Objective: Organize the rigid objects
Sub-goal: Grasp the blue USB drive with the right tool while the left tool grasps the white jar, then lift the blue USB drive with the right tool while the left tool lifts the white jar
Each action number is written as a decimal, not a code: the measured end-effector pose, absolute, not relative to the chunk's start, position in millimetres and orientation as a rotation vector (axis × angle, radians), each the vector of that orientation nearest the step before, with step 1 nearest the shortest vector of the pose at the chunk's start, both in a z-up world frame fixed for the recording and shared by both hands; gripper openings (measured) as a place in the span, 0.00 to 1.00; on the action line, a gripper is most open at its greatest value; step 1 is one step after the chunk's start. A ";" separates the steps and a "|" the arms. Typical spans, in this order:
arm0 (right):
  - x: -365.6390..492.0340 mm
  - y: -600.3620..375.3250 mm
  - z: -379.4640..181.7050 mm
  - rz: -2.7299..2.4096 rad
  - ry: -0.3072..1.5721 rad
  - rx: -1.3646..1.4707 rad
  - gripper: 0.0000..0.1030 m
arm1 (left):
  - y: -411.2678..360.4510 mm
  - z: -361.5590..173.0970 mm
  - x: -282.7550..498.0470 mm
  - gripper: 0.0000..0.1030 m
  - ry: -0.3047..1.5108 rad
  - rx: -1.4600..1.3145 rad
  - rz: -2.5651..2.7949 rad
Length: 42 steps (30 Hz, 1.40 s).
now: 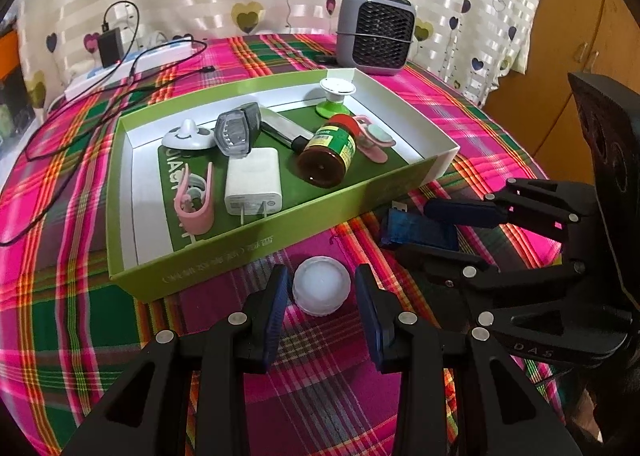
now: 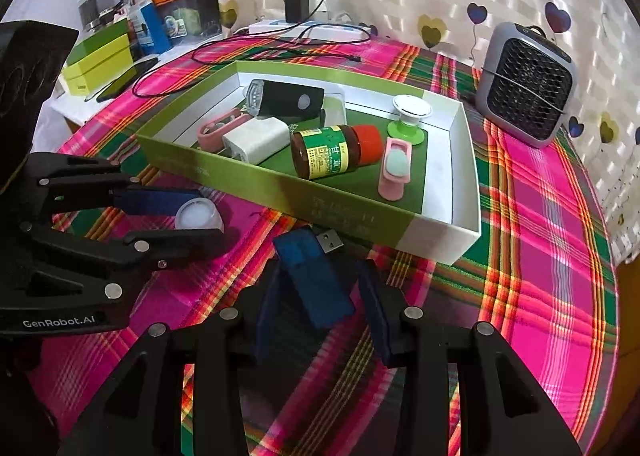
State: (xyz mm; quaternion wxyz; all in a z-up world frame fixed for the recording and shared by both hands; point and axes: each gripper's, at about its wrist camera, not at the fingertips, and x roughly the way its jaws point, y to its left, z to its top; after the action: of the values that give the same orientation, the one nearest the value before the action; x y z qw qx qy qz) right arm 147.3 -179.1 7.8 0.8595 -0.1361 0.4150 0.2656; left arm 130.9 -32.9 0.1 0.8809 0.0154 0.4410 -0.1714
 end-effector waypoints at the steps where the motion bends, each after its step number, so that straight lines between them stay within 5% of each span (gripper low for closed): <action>1: 146.5 -178.8 7.7 0.556 0.870 -0.286 0.40 | -32.5 0.1 131.3 0.32 0.918 0.030 -0.356; 17: 143.9 -178.8 7.5 0.552 0.867 -0.270 0.36 | -34.7 -0.7 131.2 0.30 0.910 0.046 -0.344; 25: 138.4 -172.9 8.2 0.571 0.861 -0.287 0.22 | -32.4 -0.7 130.1 0.26 0.912 0.042 -0.341; 42: 135.2 -173.1 7.8 0.560 0.860 -0.282 0.22 | -32.2 -1.0 129.6 0.26 0.912 0.040 -0.342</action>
State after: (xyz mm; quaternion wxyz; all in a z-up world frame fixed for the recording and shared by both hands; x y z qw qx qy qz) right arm 135.2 -173.1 7.8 0.8617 -0.1346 0.4098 0.2671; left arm 129.6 -32.2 -1.0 0.8836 0.0194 0.4381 -0.1642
